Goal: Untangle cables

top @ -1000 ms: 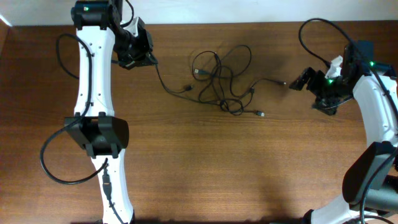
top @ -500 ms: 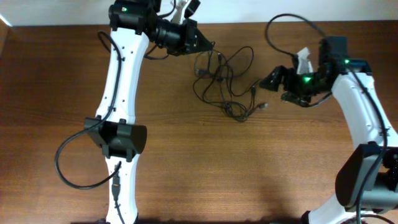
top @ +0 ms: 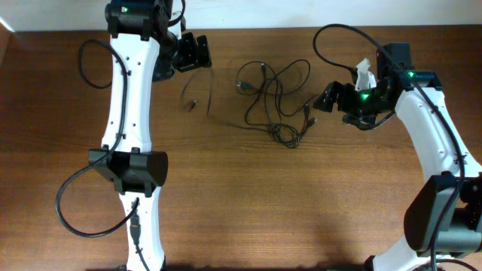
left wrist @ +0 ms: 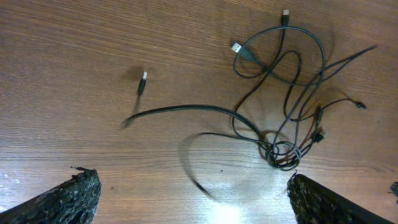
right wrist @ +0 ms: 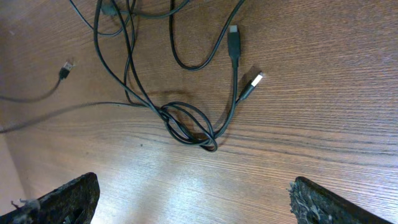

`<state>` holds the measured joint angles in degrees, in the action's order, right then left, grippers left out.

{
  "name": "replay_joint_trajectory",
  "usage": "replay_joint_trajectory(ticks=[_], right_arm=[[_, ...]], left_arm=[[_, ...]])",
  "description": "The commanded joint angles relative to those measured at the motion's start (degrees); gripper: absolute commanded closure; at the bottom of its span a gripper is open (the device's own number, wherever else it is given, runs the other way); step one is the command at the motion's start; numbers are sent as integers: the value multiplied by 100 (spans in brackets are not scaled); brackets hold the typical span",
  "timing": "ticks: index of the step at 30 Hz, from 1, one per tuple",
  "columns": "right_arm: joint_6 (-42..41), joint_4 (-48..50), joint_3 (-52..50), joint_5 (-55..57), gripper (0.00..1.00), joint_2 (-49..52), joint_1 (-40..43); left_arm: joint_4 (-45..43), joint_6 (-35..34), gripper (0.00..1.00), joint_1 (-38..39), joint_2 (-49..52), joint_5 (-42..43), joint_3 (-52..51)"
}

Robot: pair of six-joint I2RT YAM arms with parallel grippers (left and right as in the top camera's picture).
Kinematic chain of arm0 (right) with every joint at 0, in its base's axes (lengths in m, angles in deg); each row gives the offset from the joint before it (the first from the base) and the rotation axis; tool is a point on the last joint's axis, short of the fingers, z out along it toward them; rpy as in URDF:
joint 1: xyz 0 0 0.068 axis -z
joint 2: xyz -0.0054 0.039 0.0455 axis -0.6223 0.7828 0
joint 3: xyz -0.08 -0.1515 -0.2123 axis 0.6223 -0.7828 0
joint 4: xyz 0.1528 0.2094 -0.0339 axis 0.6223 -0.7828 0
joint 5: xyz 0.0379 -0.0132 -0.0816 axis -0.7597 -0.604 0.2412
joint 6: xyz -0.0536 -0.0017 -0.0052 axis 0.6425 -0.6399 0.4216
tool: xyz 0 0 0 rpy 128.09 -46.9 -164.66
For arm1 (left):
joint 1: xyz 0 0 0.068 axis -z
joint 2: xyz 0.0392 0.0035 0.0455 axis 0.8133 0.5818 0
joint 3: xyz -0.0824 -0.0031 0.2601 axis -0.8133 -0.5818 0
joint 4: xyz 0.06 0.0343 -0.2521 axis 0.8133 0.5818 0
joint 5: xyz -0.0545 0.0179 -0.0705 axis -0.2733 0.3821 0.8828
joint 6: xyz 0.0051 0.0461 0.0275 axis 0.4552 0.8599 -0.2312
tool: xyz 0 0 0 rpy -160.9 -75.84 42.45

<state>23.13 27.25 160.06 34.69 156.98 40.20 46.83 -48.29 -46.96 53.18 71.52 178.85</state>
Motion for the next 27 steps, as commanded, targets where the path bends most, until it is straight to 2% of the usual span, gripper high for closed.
replay_joint_trajectory(ticks=[1, 5, 6, 9, 11, 15, 18, 22, 27], right_arm=[[-39, 17, -33, 118, 2, 22, -22], [-39, 17, -33, 118, 2, 22, -22], [-39, 17, -33, 118, 2, 22, -22], [-39, 31, -33, 118, 2, 22, -22], [-39, 52, -33, 118, 2, 22, -22], [-39, 63, -33, 118, 2, 22, -22], [-39, 63, -33, 118, 2, 22, -22], [-39, 66, -33, 142, 2, 22, -22], [-44, 142, -33, 181, 2, 22, -15]], left_arm=[[9, 98, 1, 153, -151, -188, 79], [9, 140, 1, 271, -151, -1049, 79], [9, 142, 1, 278, -151, -1023, 76], [9, 216, 1, 361, -151, -2, 76], [9, 337, 8, 501, -149, 201, 33], [7, 452, 16, 905, -120, -2, -264], [-11, 474, 27, 1167, -103, -94, -660], [-382, 791, 28, 1574, -103, -92, -1644], [-1064, 791, 39, 1897, -103, 466, -2643]])
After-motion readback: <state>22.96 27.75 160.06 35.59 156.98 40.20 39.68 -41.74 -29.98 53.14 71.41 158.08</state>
